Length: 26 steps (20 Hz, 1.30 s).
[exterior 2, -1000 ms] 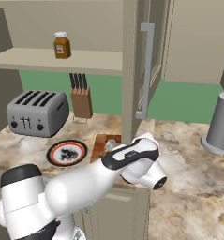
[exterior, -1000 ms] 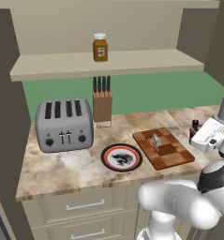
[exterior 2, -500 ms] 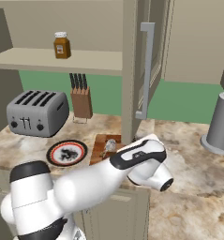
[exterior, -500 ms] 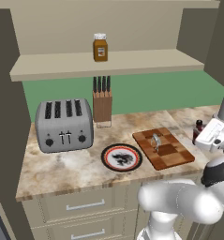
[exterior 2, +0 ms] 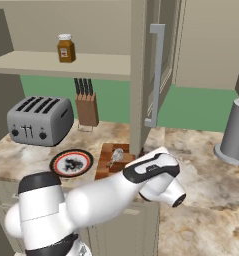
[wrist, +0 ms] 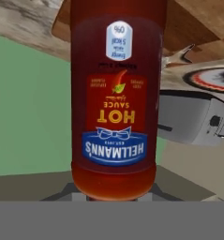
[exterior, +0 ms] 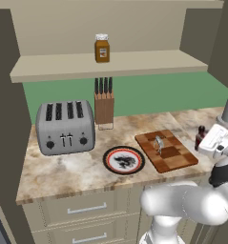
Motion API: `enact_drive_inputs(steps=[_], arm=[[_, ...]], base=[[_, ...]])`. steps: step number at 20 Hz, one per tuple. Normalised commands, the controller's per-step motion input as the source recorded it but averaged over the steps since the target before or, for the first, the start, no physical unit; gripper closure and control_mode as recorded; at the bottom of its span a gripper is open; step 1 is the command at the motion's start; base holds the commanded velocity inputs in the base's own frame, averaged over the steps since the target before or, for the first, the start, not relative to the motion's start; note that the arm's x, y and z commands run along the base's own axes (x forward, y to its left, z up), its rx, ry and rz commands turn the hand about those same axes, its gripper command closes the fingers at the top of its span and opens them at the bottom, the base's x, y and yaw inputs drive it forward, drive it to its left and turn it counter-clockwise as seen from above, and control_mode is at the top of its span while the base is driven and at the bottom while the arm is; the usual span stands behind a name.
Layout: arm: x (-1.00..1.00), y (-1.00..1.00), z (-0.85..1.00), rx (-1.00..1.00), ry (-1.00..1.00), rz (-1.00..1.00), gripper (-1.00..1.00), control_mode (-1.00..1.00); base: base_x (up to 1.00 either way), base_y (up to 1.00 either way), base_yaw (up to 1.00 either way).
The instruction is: Pick the fish from the plate and place it on the cutting board. Then pick the condiment bottle from the cabinet and place it next to the cutting board.
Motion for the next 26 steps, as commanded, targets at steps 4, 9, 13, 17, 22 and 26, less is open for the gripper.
enact_drive_inputs(steps=[4, 9, 13, 17, 22, 26], arm=[[0.00, -0.08, -0.25, 0.00, 0.00, 0.02, 1.00, -1.00], [0.00, -0.34, -0.13, 0.00, 0.00, 0.00, 1.00, -1.00], [0.00, -0.37, -0.04, 0.00, 0.00, 0.00, 1.00, -1.00], [0.01, -0.18, -0.10, 0.00, 0.00, 0.00, 1.00, -1.00], [0.06, -0.03, -0.24, 0.00, 0.00, 0.01, 1.00, -1.00], [0.09, -0.01, -0.25, 0.01, 0.00, 0.01, 1.00, -1.00]], base=[[0.00, 0.00, 0.00], [0.00, 0.00, 0.00], [0.00, 0.00, 0.00], [0.00, 0.00, 0.00], [0.00, 0.00, 0.00], [0.00, 0.00, 0.00]])
